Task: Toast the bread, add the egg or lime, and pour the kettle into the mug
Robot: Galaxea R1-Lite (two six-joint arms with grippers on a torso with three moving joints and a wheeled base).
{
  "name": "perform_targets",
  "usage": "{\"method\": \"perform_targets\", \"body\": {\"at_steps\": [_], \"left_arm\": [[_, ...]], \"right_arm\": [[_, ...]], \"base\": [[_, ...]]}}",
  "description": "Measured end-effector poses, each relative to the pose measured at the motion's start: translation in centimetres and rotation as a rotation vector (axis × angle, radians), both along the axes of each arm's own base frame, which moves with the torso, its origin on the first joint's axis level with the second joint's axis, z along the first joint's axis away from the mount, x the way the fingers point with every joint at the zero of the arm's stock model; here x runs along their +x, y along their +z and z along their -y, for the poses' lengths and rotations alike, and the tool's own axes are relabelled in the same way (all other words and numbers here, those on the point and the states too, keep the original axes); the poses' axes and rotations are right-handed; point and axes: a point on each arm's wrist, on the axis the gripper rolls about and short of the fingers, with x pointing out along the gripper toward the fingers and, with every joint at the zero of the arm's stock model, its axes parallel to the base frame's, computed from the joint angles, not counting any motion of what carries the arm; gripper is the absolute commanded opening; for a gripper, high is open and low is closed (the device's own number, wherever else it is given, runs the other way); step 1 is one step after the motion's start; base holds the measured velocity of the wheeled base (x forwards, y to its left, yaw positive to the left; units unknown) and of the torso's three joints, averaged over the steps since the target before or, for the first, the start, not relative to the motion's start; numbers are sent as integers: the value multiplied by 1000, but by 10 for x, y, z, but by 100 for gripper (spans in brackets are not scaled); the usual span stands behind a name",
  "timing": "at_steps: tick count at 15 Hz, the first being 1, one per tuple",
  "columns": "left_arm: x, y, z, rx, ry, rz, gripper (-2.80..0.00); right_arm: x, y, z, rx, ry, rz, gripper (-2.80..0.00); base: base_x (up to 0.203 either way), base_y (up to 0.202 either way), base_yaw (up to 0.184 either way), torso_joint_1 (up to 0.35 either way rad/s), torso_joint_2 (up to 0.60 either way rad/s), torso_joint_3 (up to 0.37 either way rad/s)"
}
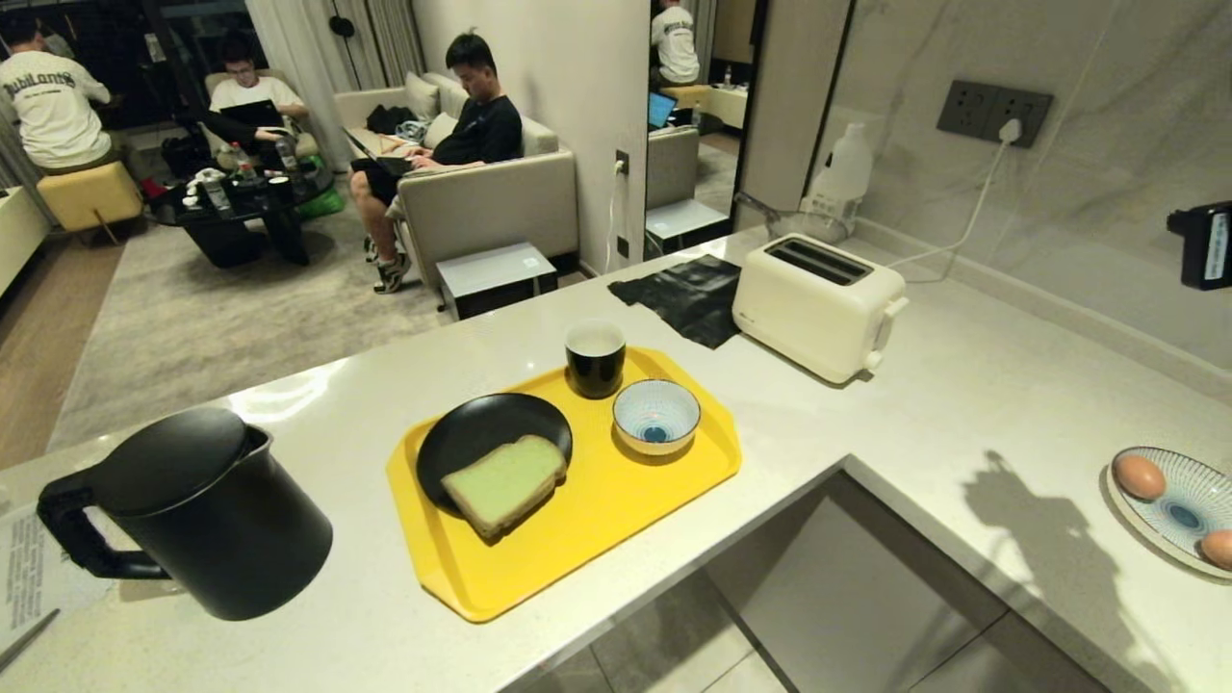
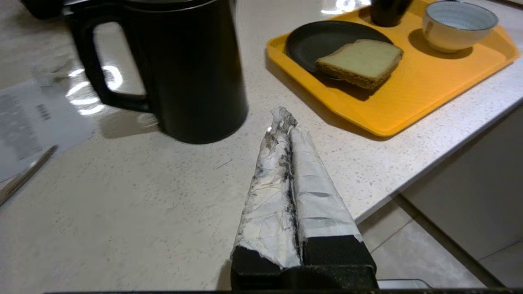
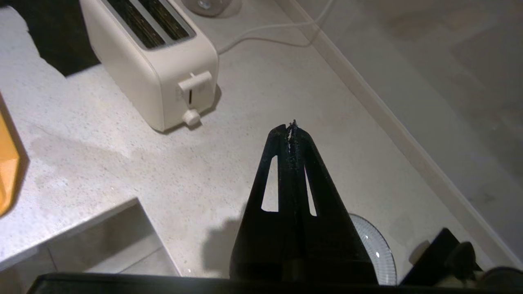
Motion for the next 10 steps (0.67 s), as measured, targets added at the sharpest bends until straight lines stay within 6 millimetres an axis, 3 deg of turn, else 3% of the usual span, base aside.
{"method": "perform_targets", "body": {"at_steps": [4,10], "left_arm": [[0,0,0,0,0,0,-280],[0,0,0,0,-1,0,-280]], "right_arm": [[1,-1,0,-6,0,-4,-280],[1,-3,0,-4,4,-14,-280]], "base": [[1,5,-121,3,3,6],[0,0,-9,0,1,0]]}}
